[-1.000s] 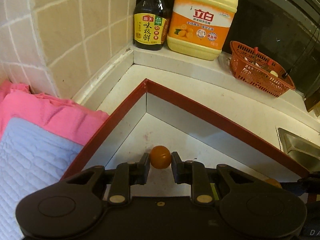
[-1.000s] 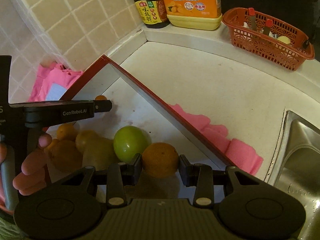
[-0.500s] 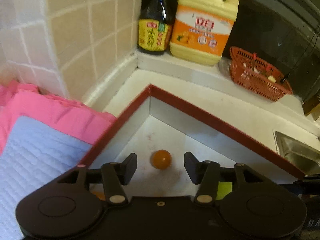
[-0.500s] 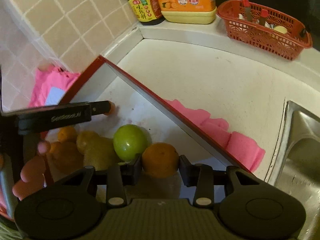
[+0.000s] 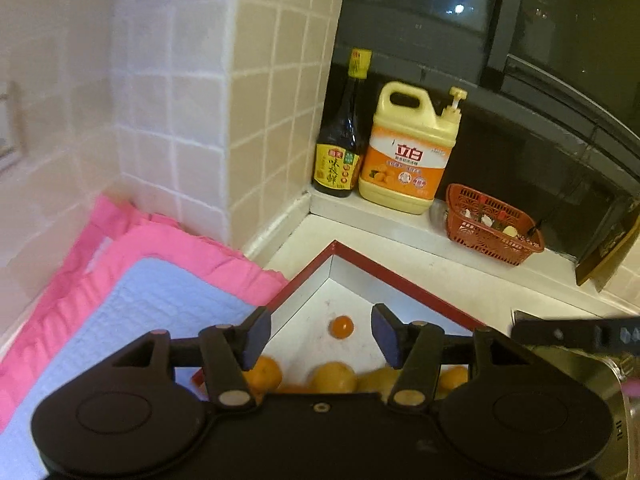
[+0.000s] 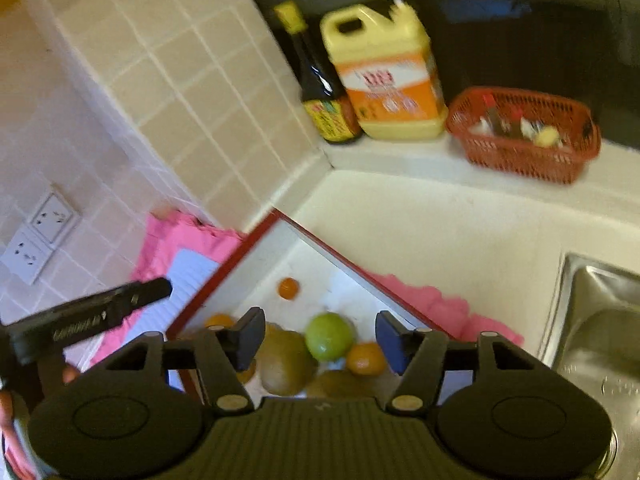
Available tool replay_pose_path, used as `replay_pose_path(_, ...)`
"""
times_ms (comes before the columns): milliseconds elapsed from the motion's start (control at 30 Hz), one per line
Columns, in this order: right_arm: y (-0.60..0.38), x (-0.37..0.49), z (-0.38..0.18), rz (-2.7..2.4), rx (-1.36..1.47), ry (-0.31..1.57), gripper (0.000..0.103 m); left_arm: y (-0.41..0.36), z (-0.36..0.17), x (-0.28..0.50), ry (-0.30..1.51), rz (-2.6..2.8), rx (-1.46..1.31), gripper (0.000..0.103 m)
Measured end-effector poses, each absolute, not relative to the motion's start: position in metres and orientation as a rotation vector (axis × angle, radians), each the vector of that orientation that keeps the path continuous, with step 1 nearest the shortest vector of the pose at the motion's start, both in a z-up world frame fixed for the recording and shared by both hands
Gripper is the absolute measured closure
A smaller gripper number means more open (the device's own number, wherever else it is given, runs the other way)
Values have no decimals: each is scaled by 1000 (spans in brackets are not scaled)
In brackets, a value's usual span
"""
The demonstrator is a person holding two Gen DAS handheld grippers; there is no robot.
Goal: Organize fruits
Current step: 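Move both open grippers back to the last fruits on the mat, then close the left gripper on a small brown fruit while the right grips a tangerine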
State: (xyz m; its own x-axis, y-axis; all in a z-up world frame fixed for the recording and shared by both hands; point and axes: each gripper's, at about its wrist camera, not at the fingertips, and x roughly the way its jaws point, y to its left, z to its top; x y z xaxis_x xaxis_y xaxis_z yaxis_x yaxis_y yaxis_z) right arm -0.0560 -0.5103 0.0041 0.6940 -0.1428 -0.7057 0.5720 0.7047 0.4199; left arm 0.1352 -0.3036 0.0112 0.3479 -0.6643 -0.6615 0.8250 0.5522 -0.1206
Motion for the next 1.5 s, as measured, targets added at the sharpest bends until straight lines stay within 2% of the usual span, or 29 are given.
replay_pose_path(233,-466,-21,21,-289,624,694,37,-222,41,122,583,-762,305,35)
replay_pose_path(367,-426,7,38,-193,579,665,26,-157,60,134,572,-621,219,35)
replay_pose_path(533,-373,41,53,-68,516,656,25,-69,78,151,556,-438,102,35)
replay_pose_path(733,-309,81,45,48,448,704,25,30,80,169,561,-241,-38,35)
replay_pose_path(1033,-227,138,-3,205,294,838,27,114,6,227,732,-113,-264,33)
replay_pose_path(1300,-194,173,-62,256,200,926,30,116,-79,274,836,-19,-243,32)
replay_pose_path(1500,-183,189,-92,283,179,968,30,120,-118,305,882,-14,-250,32)
